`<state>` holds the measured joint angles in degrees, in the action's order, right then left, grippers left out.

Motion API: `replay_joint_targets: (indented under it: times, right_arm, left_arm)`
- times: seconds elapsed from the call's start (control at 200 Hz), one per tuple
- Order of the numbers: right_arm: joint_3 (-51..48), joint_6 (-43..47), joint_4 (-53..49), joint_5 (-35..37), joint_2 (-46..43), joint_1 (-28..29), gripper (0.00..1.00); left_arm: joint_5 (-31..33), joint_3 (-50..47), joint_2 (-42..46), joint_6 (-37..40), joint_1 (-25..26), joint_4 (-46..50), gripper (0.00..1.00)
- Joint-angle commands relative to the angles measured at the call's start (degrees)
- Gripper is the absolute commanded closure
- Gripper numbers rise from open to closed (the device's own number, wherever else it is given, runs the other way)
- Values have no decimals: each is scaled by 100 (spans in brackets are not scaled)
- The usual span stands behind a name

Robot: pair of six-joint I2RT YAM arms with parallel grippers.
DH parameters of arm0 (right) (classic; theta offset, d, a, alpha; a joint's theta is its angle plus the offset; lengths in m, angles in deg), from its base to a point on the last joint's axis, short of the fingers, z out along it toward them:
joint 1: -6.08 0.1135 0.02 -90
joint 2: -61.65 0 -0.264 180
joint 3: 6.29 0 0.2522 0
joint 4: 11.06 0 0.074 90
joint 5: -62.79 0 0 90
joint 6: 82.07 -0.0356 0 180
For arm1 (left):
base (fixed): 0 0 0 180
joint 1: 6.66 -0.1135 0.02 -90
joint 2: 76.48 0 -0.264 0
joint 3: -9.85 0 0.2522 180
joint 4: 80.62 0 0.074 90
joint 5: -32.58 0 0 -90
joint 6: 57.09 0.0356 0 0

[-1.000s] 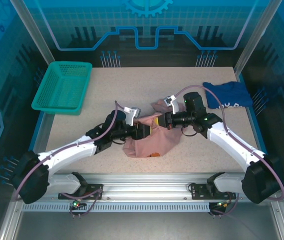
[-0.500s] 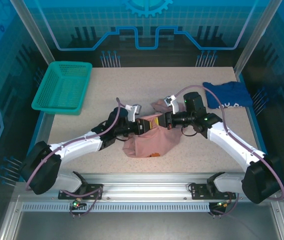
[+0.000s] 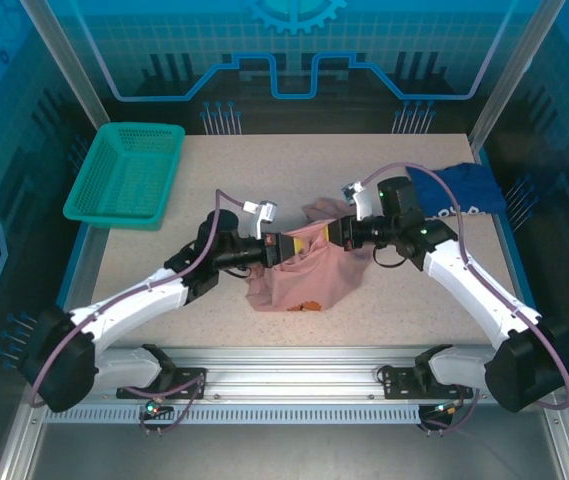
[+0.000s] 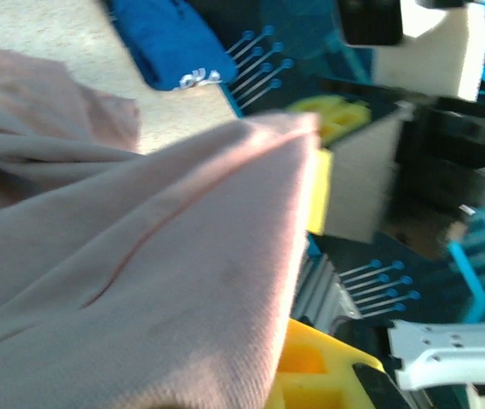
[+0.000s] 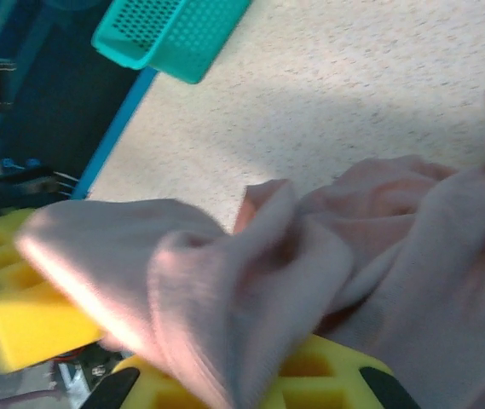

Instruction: Fold the inside-out t-shirt

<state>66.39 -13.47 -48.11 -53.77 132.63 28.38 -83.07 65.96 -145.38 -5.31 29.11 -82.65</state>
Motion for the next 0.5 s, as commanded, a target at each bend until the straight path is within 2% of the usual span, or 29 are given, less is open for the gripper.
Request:
replay_joint_targets:
  times: [0.0, 0.1, 0.23, 0.495]
  right_arm:
    - [449, 30, -725, 1017, 172, -104, 85]
    - [615, 204, -1039, 1310, 178, -80, 71]
    - [569, 678, -1239, 1474, -229, 45, 60]
    - [-307, 959, -742, 1029, -1365, 762, 59]
  left_arm:
    - [-530, 159, 349, 140, -50, 191, 100]
    - [-507, 172, 427, 24, -47, 173, 100]
    - [-354, 164, 454, -162, -53, 33, 100]
    - [-25, 239, 403, -243, -96, 182, 100]
